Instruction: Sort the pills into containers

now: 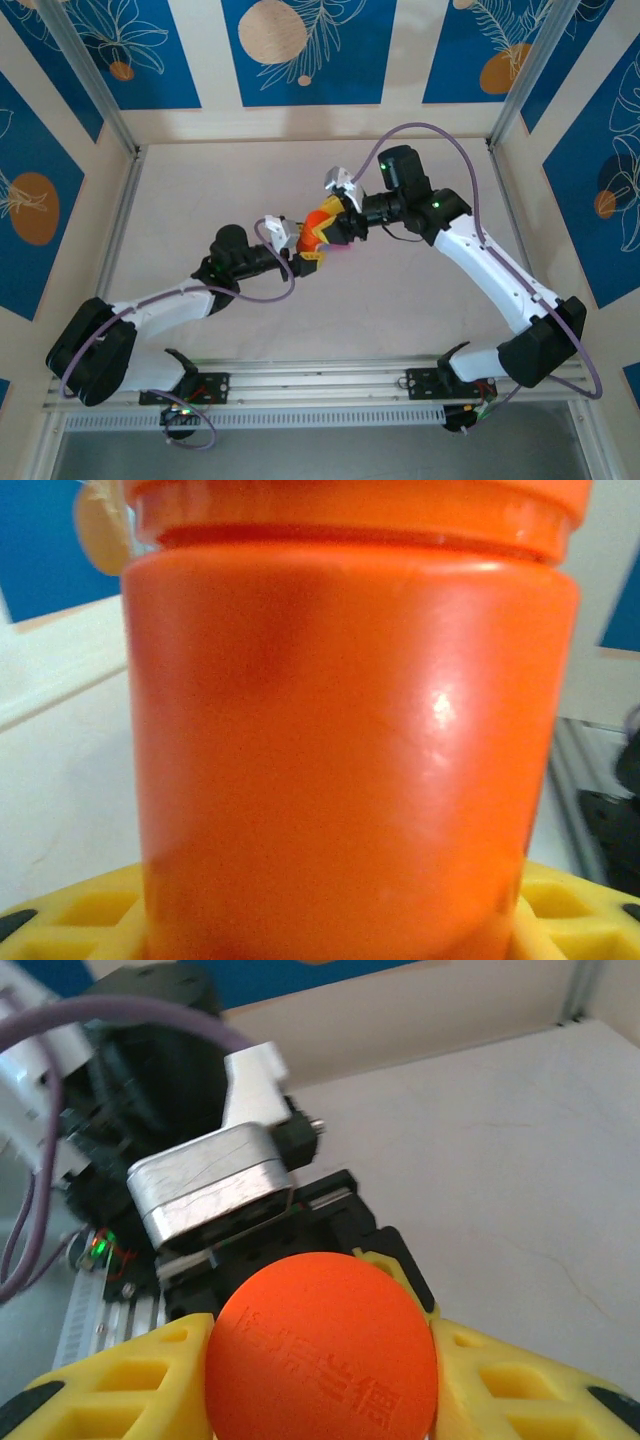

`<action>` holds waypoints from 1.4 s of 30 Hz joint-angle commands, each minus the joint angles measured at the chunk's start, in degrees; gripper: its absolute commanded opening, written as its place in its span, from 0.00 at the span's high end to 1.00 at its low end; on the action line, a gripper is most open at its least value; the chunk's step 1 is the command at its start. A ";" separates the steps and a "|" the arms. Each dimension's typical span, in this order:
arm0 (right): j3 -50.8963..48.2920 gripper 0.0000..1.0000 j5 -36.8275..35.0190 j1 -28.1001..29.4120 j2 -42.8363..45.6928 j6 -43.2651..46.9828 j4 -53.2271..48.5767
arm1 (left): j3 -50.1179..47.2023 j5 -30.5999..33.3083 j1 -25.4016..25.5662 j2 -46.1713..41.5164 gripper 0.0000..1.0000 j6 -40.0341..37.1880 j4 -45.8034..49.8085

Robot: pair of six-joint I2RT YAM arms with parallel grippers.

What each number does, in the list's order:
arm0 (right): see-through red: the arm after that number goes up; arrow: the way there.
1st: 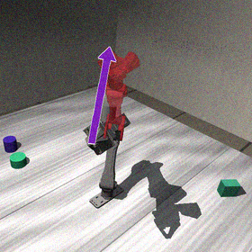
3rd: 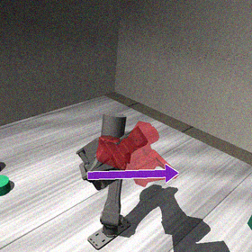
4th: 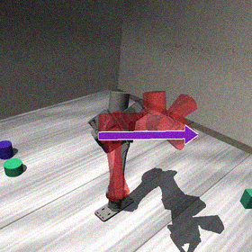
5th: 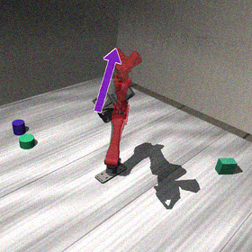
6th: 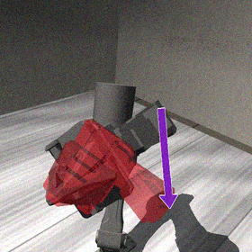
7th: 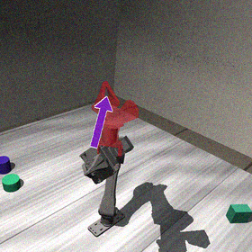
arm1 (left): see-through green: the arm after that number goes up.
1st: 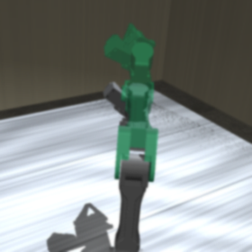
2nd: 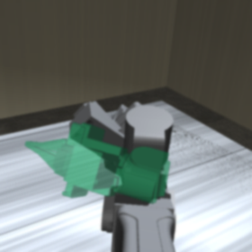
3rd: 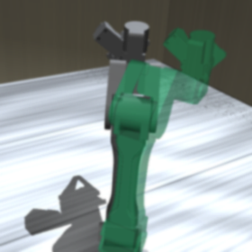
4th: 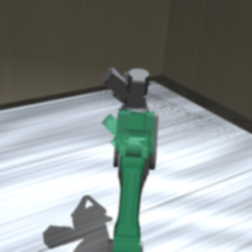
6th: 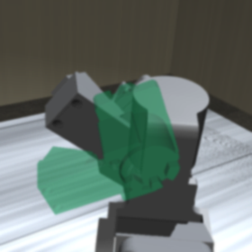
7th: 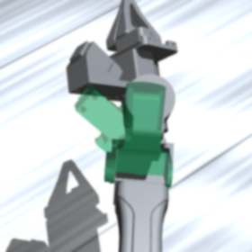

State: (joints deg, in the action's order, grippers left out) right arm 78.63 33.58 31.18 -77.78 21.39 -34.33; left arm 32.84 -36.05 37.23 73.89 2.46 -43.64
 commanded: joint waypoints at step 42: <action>6.10 0.28 -49.40 12.35 2.19 -43.99 4.65 | 3.57 12.29 -0.27 -1.59 1.00 -4.74 3.29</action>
State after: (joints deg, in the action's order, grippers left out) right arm 83.15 -6.98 42.54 -74.30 -14.83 -27.66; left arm 35.68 -27.46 37.23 73.76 -1.04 -40.29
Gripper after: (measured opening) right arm 0.721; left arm 0.565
